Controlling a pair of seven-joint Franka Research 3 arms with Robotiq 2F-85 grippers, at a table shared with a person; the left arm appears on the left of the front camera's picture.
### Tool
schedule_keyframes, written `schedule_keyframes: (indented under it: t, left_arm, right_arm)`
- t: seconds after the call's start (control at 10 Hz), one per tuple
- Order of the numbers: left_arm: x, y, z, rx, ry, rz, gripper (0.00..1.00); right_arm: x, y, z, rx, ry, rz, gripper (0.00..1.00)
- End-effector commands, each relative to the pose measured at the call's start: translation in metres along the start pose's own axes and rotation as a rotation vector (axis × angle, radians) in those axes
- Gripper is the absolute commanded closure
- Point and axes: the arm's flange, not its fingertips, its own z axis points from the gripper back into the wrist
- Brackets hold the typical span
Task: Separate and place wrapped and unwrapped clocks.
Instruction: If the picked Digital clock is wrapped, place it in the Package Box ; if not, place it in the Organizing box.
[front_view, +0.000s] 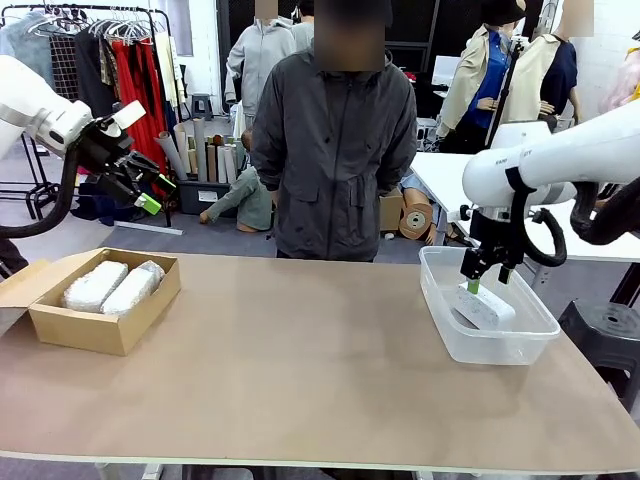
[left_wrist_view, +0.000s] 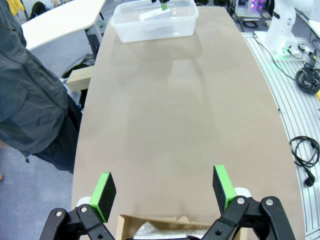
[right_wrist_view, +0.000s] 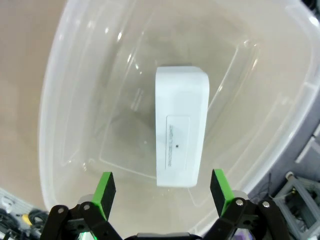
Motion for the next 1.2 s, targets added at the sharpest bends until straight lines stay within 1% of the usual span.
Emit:
schedule_keyframes:
  t: [0.0, 0.3, 0.4, 1.1]
  left_arm:
    - [0.001, -0.002, 0.001, -0.005, 0.002, -0.002, 0.0]
    - [0.001, -0.002, 0.001, -0.005, 0.002, -0.002, 0.0]
    - [0.001, -0.002, 0.001, -0.005, 0.002, -0.002, 0.0]
    - [0.001, -0.002, 0.001, -0.005, 0.002, -0.002, 0.0]
  right_arm:
    - [-0.002, -0.001, 0.022, 0.019, -0.02, 0.046, 0.0]
    - [-0.009, -0.005, 0.047, 0.028, -0.093, 0.051, 0.0]
    - [-0.003, 0.0, 0.035, -0.005, -0.041, 0.026, 0.0]
    - [-0.003, 0.0, 0.035, -0.005, -0.041, 0.026, 0.0]
